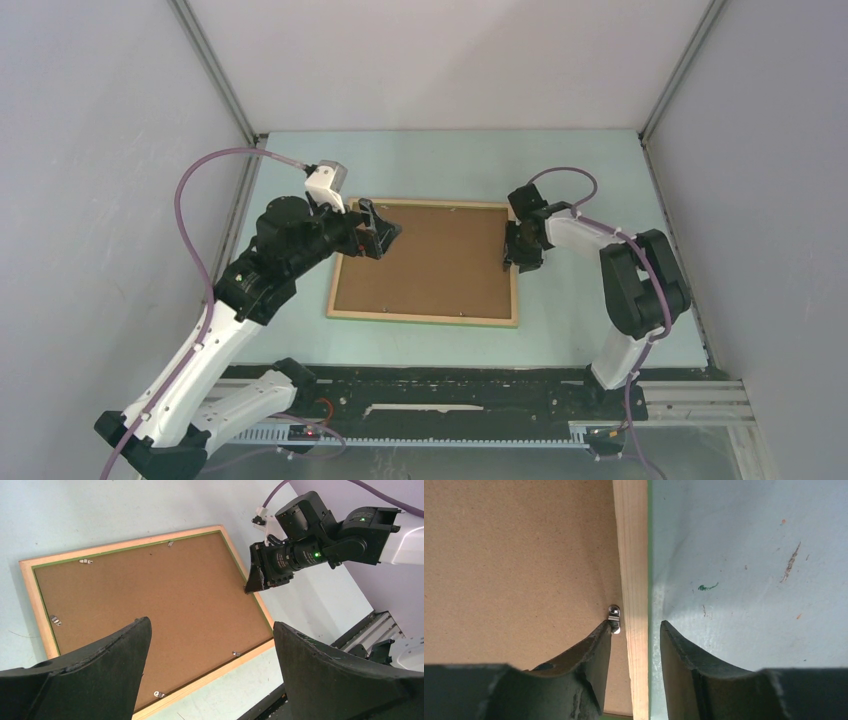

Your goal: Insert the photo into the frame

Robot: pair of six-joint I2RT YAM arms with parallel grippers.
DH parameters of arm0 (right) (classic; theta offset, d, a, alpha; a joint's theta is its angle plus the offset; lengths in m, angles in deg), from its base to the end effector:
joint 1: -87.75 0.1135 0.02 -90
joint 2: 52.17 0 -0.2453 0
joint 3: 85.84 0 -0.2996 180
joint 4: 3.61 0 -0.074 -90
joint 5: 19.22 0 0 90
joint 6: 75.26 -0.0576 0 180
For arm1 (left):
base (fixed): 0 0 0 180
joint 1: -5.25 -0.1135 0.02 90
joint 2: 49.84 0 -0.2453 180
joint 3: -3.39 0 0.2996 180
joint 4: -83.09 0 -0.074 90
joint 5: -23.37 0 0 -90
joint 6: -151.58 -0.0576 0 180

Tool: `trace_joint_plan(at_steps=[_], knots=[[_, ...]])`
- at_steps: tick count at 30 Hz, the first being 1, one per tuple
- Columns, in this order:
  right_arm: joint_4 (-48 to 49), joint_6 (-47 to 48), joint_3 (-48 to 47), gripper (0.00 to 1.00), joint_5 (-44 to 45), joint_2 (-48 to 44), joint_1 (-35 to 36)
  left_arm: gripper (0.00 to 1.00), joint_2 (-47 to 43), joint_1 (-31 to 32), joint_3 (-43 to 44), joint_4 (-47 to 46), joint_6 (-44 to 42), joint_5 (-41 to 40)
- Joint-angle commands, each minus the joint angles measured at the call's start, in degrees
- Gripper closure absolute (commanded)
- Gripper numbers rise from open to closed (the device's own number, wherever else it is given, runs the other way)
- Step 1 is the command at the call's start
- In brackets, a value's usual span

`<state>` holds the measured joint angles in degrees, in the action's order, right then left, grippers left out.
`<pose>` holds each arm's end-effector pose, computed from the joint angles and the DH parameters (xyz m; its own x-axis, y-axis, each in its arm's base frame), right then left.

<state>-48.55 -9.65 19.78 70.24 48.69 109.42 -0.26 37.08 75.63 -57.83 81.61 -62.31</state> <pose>0.3495 0.1395 0.0961 -0.9559 0.0645 -0.2865 0.0249 0.9899 0.1397 0.2216 -0.1427 0.3785 -0.4268 -0.1371 -0.8939 0.4695 0.8112 -0.3485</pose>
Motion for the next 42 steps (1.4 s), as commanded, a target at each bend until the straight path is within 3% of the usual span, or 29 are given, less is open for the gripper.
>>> trace_joint_plan(at_steps=[1, 15, 23, 24, 28, 34, 38, 42], knots=[[-0.64, 1.10, 0.18, 0.55, 4.62, 1.61, 0.80, 0.00, -0.47, -0.46, -1.56, -2.13, 0.25, 0.74], [2.01, 2.90, 1.39, 0.99, 2.52, 2.46, -0.37, 0.00, -0.34, -0.46, -1.61, -2.13, 0.22, 0.71], [3.22, 2.44, 1.41, 1.00, -1.11, 1.54, -1.15, 0.00, -0.67, -0.46, -1.40, -1.86, 0.14, 0.81], [2.97, 2.37, 1.39, 0.97, -0.73, 1.27, -1.17, 0.00, -0.52, -0.46, -1.33, -1.84, 0.18, 0.96], [2.09, 2.43, 1.44, 0.68, 0.53, -0.57, -1.36, 0.00, 0.93, -0.46, -1.42, -1.95, 0.57, 1.57], [0.00, 2.63, -0.01, 0.43, 1.91, -4.62, -2.06, 0.00, 2.33, -0.87, -1.48, -1.91, 0.57, 1.47], [-2.41, 2.59, -0.23, 0.32, 3.98, -9.52, -1.73, 0.00, 3.57, -1.28, -1.19, -1.50, 0.68, 1.41], [-3.42, 3.21, 3.01, 0.27, 6.02, -14.35, -0.94, 0.00, 4.17, -2.57, -1.90, -2.34, 1.76, 3.50]])
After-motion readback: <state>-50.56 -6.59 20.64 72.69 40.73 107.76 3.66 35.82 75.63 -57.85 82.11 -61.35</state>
